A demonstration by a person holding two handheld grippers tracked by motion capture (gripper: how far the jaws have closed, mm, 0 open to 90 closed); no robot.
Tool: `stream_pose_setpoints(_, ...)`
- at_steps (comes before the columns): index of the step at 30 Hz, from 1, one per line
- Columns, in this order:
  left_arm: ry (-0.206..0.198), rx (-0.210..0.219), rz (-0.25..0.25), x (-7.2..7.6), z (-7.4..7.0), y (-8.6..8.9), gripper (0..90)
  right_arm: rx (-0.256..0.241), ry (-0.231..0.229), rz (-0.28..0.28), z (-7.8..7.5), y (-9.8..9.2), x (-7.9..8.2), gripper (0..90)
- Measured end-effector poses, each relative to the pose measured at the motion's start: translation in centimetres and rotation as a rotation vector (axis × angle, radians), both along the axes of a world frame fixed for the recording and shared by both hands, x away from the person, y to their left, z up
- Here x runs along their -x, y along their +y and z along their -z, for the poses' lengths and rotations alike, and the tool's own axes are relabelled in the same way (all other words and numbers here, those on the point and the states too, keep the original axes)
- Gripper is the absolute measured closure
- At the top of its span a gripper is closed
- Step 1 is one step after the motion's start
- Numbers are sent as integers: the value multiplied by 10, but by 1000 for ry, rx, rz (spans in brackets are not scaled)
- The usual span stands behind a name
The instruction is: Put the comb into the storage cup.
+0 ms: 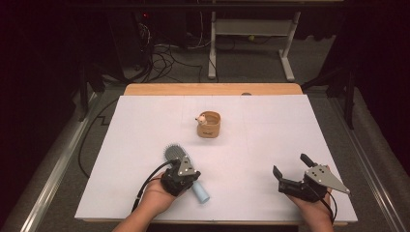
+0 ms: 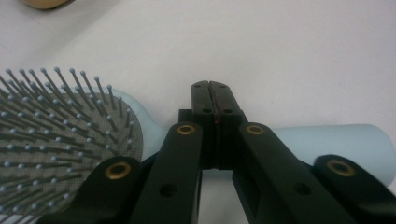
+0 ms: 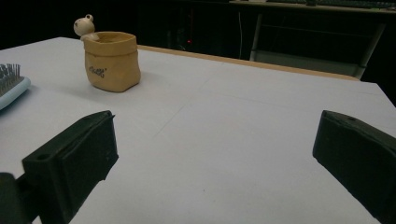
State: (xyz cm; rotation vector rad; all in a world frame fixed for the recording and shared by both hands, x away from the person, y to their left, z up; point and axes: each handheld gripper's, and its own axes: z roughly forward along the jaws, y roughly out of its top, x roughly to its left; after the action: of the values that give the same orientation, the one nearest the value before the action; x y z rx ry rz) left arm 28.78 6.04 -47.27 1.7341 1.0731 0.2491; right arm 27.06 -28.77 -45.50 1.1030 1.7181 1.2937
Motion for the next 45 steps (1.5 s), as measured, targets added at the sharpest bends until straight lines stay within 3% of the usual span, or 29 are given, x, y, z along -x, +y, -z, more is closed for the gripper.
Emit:
stream_pose_setpoints(5, -1, -30, 9, 3, 0, 5, 900, -3, -3, 4, -1, -1, 0, 5)
stream_pose_setpoints(8, 7, -15, 0, 3, 0, 8, 900, -1, -4, 4, -1, -1, 0, 5)
stream_pose_setpoints(21, -15, -55, 0, 10, 1, 25, 900, -5, -5, 8, -1, -1, 0, 5)
stream_pose_setpoints(25, -9, -47, -5, 11, 0, 30, 900, -6, -8, 9, -1, -1, 1, 5)
stream_pose_setpoints(45, -35, -109, -9, 13, -5, 46, 900, -5, -11, 13, -2, -1, 2, 6)
